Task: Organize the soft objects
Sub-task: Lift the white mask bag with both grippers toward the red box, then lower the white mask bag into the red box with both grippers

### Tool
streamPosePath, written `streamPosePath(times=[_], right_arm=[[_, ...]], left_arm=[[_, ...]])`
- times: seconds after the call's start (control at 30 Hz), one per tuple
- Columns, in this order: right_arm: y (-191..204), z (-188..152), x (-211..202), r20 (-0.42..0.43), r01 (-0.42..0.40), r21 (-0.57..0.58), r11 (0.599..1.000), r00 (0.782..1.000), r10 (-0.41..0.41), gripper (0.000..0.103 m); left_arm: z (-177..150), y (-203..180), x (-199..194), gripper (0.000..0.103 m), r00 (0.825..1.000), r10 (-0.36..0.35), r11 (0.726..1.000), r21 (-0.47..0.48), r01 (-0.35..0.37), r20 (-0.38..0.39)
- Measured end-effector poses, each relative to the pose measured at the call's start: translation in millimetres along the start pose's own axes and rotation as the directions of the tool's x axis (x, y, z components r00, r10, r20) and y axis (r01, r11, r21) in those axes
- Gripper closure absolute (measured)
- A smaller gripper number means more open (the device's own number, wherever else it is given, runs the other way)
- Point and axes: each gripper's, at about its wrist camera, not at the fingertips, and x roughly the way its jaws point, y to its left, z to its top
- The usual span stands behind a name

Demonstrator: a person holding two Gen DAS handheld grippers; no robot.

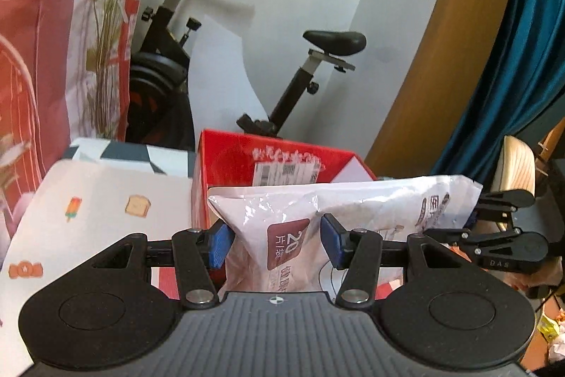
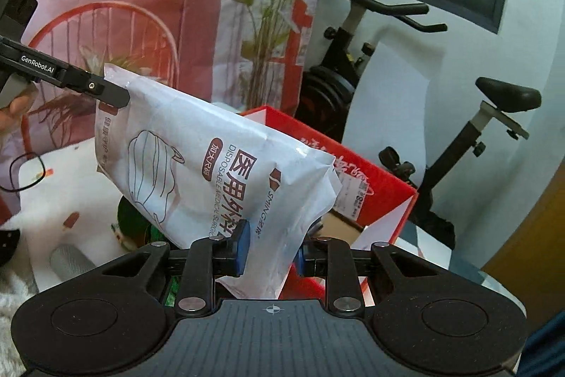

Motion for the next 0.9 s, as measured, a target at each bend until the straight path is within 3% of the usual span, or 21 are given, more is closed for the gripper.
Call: streamPosePath(times=[0.27,0.43,0.67,0.8,0.9], right_arm=[[-16.1,18.9,2.9,0.094,0.076,-0.018,0.997,0.993,-0.074,0.081],[-29.8,30.6,32.7,0.117,0.163,-0.024,0.986,0.98,-0.159,0.083],[-51.8,36.6,71.4,0.176,0.26,0.042,0.965,0.949,-0.263,0.084],[-66.6,40.6,105.1,0.162,0.284,0.091,0.955,0.942,-0.295,0.085],[-73.4,40.3,125.5,0.133,0.305,0.079,0.949,0.94,-0.314,0.086]], left_arm=[[27.9,-2.6,5.9,0.048,0.997,0.022,1.0,0.019,-0.023,0.069],[41.1,2.2,28.8,0.049,0.994,0.046,0.998,-0.038,-0.042,0.1],[77.7,-14.3,52.9,0.049,0.979,0.096,0.99,0.084,-0.112,0.179],[96.7,-2.6,76.9,0.049,0.972,0.079,0.995,0.035,-0.089,0.222],[103.2,6.2,101.7,0.049,0.973,0.095,0.995,0.023,-0.102,0.211]])
